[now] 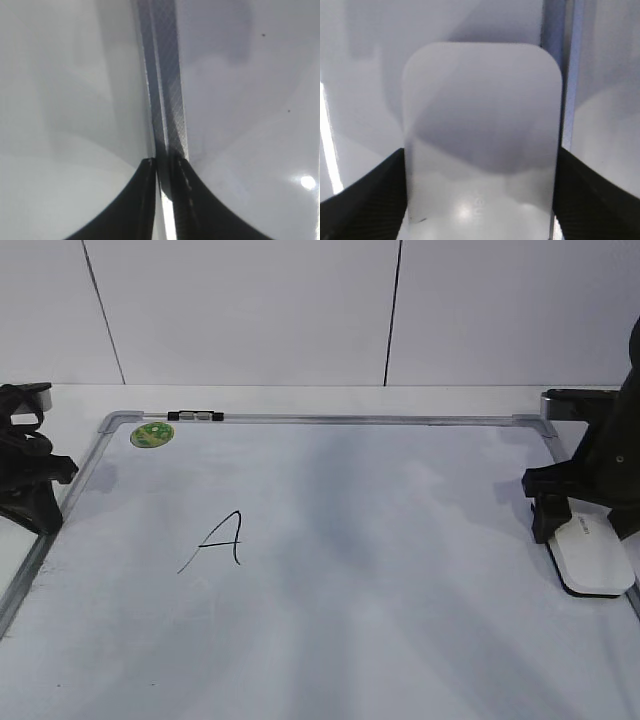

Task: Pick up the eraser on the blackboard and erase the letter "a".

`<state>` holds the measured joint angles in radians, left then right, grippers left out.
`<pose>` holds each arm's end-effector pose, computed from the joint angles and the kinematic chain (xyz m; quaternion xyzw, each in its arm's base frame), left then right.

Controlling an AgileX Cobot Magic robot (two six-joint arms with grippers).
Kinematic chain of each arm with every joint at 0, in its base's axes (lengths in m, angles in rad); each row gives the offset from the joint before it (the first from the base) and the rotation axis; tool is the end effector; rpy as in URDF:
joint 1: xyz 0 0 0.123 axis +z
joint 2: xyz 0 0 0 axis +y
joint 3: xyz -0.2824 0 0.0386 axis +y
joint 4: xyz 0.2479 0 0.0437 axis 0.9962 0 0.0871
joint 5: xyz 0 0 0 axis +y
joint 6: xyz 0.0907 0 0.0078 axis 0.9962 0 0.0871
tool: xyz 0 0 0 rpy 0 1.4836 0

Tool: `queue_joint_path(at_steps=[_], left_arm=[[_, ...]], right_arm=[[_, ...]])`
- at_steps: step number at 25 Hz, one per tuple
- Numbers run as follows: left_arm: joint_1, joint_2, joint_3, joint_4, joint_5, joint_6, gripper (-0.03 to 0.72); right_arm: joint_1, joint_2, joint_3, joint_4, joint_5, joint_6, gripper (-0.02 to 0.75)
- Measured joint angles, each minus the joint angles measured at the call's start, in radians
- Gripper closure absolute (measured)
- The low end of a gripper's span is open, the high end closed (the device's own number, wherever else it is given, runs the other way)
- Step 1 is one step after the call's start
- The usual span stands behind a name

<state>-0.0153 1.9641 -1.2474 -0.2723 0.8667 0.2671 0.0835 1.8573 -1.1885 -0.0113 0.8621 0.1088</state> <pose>0.3673 -0.0243 0.1504 0.0562 0.9920 -0.1012 0.0500 0.3487 0.0284 0.1732 0.0092 0.9979 0.0016 0.0636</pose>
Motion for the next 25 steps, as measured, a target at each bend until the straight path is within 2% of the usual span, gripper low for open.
queue_joint_path(at_steps=[14,21,25], left_arm=[[0.000,0.000,0.000,0.000,0.000,0.000,0.608],[0.000,0.000,0.000,0.000,0.000,0.000,0.607],[0.000,0.000,0.000,0.000,0.000,0.000,0.607]], right_arm=[[0.000,0.000,0.000,-0.004,0.006,0.000,0.072],[-0.007,0.000,0.000,-0.004,0.008,0.000,0.145],[-0.007,0.000,0.000,0.003,0.008,0.000,0.086]])
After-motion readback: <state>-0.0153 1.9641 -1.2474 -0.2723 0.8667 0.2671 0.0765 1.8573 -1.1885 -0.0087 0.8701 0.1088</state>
